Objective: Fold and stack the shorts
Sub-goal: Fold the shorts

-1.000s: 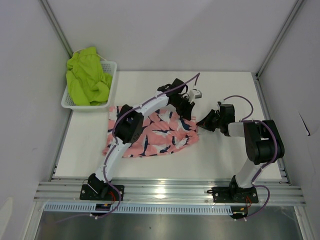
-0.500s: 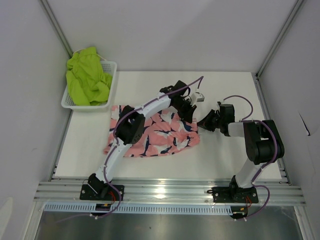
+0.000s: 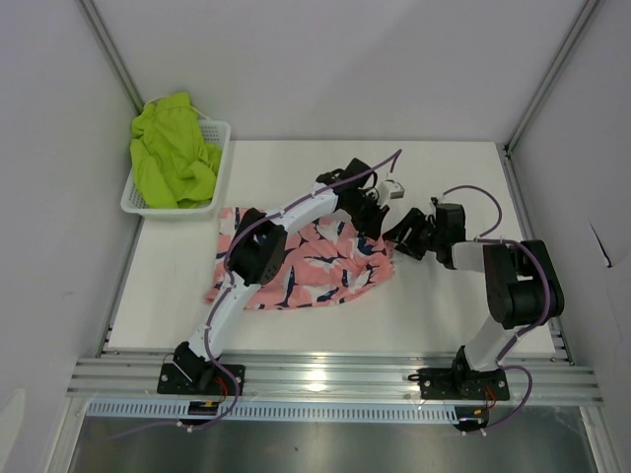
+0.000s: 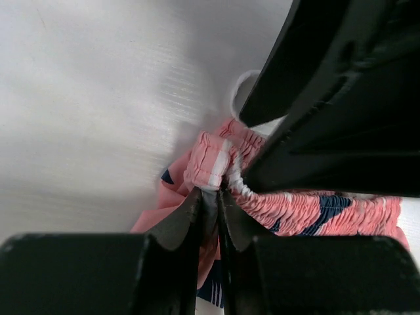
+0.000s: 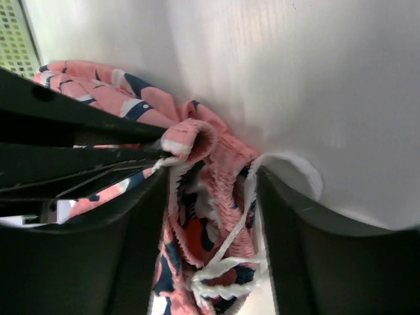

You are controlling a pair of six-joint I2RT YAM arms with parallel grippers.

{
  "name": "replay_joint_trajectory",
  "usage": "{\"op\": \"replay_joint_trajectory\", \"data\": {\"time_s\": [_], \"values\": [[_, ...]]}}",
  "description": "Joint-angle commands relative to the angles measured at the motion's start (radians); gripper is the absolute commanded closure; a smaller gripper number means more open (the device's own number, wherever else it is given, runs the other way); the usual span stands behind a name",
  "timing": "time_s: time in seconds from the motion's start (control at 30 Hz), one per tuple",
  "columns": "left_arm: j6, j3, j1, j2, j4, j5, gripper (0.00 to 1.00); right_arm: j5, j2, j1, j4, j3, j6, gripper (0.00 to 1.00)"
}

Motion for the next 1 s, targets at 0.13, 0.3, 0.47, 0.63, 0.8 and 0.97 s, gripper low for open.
{"op": "replay_joint_trajectory", "data": {"time_s": [0.13, 0.3, 0.47, 0.63, 0.8, 0.97], "values": [[-0.019, 0.024, -0.021, 0.004, 0.022, -0.005, 0.84, 0.026, -0.139, -0.036, -0.030, -0.040, -0.029, 0.22], [-0.019, 0.025, -0.021, 0.002, 0.019, -0.002, 0.84, 0.002, -0.185, -0.044, -0.112, -0.063, -0.051, 0.17], [-0.020, 0.024, -0.021, -0.003, 0.021, 0.003, 0.84, -0.042, -0.245, -0.059, -0.197, -0.109, -0.065, 0.13], [-0.019, 0.019, -0.021, -0.003, 0.021, 0.000, 0.84, -0.102, -0.299, -0.077, -0.274, -0.156, -0.071, 0.12], [-0.017, 0.021, -0.021, -0.001, 0.022, -0.001, 0.84, -0.231, -0.288, -0.081, -0.201, -0.241, 0.016, 0.12], [-0.017, 0.018, -0.021, -0.001, 0.022, 0.005, 0.84, -0.266, -0.259, -0.054, -0.127, -0.267, 0.064, 0.12]]}}
